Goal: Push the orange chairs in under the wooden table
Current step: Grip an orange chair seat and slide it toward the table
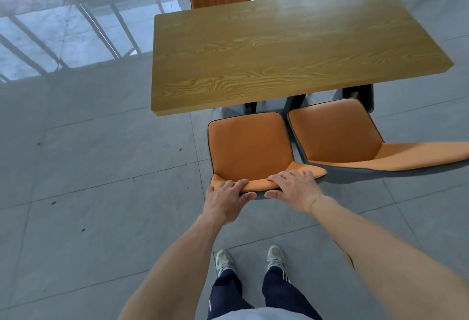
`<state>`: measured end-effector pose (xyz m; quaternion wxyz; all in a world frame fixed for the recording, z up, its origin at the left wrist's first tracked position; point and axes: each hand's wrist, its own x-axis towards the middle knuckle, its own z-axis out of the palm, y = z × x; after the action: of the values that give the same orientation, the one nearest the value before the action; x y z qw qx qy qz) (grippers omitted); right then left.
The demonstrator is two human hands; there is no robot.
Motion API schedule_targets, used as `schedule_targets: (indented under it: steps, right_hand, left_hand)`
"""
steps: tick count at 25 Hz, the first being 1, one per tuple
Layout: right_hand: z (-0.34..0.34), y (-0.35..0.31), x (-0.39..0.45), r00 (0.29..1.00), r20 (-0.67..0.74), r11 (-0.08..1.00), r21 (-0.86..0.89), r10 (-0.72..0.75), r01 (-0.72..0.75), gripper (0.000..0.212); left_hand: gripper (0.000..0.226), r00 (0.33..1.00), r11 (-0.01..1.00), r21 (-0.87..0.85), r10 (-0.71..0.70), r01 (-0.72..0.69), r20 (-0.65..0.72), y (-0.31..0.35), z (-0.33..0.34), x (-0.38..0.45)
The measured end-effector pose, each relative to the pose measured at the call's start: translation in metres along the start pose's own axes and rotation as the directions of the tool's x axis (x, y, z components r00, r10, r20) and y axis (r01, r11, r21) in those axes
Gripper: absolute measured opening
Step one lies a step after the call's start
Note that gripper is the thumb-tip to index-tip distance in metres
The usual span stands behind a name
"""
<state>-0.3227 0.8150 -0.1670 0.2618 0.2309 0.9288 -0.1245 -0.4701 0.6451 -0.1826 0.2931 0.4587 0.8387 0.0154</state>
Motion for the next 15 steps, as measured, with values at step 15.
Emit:
schedule_targets:
  steps: [15]
  right_hand:
    - [0.009, 0.020, -0.015, 0.998, -0.056, 0.999, -0.039, -0.025, 0.023, 0.066]
  left_hand:
    - [0.057, 0.998, 0.999, -0.018, -0.047, 0.046, -0.041, 0.029, 0.016, -0.008]
